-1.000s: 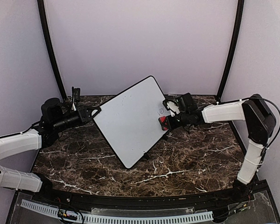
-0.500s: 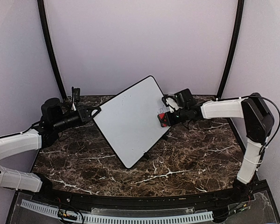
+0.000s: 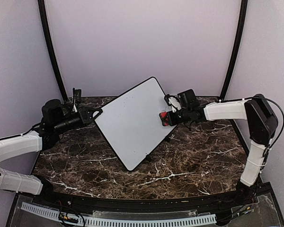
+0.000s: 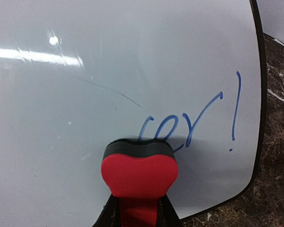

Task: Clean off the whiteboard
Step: Erase the whiteboard at the center of the board.

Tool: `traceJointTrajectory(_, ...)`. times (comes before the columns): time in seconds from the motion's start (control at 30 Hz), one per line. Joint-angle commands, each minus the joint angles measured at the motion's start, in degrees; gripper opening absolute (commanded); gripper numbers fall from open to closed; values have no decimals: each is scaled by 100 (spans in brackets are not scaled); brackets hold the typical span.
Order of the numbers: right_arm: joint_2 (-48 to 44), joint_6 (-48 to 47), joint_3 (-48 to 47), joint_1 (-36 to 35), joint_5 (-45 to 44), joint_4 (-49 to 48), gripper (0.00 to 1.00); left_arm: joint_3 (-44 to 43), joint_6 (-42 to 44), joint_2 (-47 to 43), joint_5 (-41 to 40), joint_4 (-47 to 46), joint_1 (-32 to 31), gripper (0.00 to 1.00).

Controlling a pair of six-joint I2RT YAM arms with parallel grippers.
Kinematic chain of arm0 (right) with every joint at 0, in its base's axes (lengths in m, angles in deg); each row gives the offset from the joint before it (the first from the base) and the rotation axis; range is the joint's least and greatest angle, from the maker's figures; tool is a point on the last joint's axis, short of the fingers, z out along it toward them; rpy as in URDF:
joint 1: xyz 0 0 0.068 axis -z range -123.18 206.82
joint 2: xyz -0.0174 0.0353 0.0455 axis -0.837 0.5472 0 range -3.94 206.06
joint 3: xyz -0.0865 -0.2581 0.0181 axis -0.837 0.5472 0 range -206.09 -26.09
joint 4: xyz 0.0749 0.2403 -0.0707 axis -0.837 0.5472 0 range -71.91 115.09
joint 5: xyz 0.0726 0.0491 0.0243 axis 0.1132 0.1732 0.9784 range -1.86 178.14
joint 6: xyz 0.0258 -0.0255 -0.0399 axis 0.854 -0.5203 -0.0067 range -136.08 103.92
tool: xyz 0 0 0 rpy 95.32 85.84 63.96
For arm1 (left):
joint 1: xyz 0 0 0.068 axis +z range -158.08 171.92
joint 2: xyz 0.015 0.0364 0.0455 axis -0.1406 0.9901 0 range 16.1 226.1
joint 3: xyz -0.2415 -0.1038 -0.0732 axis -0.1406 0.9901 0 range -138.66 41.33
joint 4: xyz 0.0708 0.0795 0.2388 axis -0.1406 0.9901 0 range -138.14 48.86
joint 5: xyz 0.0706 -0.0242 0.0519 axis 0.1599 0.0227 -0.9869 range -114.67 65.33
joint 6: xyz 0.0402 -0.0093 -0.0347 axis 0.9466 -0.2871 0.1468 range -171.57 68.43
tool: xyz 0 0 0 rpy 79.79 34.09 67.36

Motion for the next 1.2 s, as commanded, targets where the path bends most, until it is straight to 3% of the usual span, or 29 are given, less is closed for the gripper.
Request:
traceJointTrajectory(0.0,-161,9,660,42,-80,-93,18,-41,-117,-240,625,-916,-99,0)
traceJointTrajectory(0.2,-185,51,643,69,9,-187,18,-41,-138,-206,631,-935,-99,0)
traceJointTrajectory(0.6,399,60,-764,113,-28,87,18,-41,-86,-204,597,-892,-99,0)
traceJointTrajectory(0.97,-83,219,771,324,34,-537,18,-45,-127,-238,619,-919,-99,0)
traceJointTrajectory(1.17,-130,267,809,355,150,-609,18,-34,-160,-225,658,-965,-99,0)
